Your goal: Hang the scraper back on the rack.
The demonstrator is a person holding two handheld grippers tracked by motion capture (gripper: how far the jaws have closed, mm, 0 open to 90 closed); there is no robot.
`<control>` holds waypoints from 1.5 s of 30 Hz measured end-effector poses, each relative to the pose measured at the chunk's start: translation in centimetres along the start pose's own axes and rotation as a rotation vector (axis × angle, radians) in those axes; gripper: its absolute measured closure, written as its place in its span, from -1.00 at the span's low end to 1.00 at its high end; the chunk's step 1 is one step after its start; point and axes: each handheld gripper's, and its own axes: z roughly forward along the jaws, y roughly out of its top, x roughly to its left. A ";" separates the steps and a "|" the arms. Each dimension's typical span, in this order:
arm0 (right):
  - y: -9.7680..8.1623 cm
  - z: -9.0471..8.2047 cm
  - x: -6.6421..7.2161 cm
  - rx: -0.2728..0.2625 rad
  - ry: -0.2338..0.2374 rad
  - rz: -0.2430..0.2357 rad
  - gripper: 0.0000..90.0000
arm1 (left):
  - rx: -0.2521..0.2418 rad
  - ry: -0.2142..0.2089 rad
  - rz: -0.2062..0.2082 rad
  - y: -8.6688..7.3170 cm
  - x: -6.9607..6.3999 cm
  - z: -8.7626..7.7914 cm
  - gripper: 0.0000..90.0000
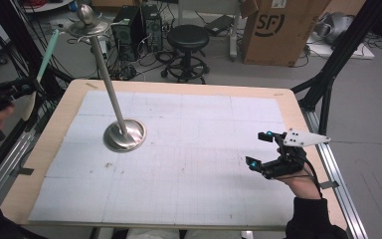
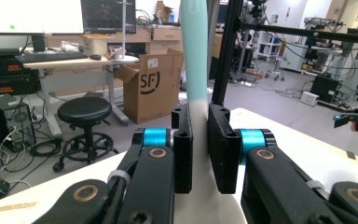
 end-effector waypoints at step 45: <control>-0.7 -1.0 -0.1 0.006 -0.008 0.014 -0.93 | -0.011 -0.130 0.076 -6.3 -5.1 9.0 -0.87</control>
